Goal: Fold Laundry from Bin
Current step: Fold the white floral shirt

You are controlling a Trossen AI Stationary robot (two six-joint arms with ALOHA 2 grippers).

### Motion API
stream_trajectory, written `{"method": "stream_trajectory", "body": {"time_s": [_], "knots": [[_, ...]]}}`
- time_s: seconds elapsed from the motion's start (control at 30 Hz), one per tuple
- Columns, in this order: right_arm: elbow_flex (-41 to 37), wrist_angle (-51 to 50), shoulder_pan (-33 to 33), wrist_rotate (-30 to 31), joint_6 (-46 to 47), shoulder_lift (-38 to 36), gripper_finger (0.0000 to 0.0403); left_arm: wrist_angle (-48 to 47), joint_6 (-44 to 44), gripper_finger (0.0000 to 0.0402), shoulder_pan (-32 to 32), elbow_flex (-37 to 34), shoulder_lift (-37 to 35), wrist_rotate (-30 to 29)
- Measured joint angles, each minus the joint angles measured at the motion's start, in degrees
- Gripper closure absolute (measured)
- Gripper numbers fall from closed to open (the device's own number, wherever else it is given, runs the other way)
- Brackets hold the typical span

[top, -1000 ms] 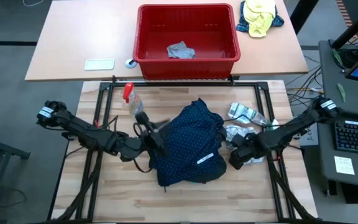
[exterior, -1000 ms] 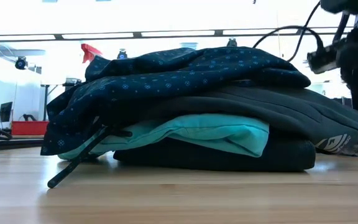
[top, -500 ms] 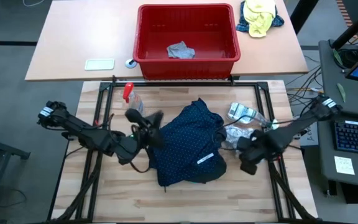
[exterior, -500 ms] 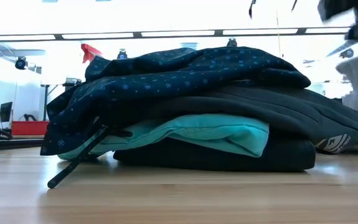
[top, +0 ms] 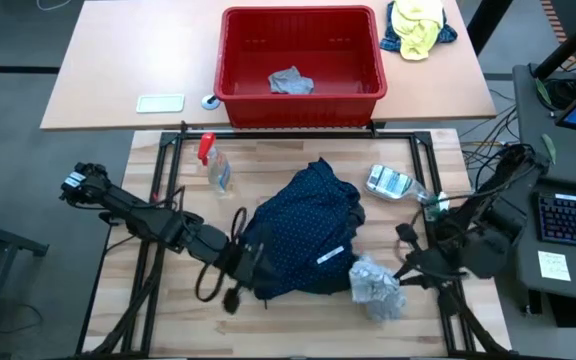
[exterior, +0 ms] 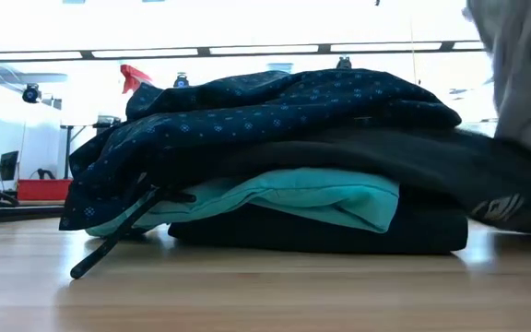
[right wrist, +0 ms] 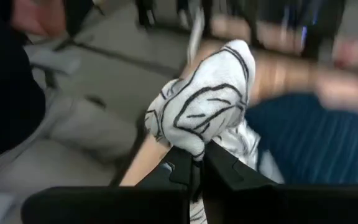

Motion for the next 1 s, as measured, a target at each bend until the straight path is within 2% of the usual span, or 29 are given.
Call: {"method": "stream_trajectory", "body": {"time_s": [0.1,0.17,0.3,0.43,0.63,0.77,0.9,1.0], "knots": [[2.4,5.6,-1.4,0.1,-10.5,1.0,0.0393,0.2,-0.8,0.0362,0.1,0.5,0.1,-9.1],[4.2,7.2,-2.2,0.1,-14.9,1.9,0.0393,0.2,-0.9,0.0352,0.5,0.9,0.1,-11.0],[8.0,7.1,-4.1,0.0,-20.9,4.4,0.0393,0.0,-0.9,0.0315,1.1,1.4,0.1,-11.1],[12.4,7.1,-6.3,-0.1,-24.5,7.0,0.0393,0.7,-0.6,0.0258,1.9,1.0,0.4,-11.1],[18.5,7.0,-11.8,0.0,-25.8,11.2,0.0393,2.3,0.5,0.0162,2.4,0.1,3.9,-11.1],[21.6,6.2,-15.3,0.0,-25.9,13.4,0.0393,2.1,1.1,0.0113,2.4,0.0,6.4,-11.1],[24.2,3.5,-18.0,-0.1,-26.3,15.3,0.0393,2.4,0.2,0.0084,2.4,0.0,7.8,-11.3],[25.0,2.8,-19.4,-0.1,-26.6,16.3,0.0393,2.4,-1.4,0.0079,2.4,0.0,8.5,-12.4]]}}
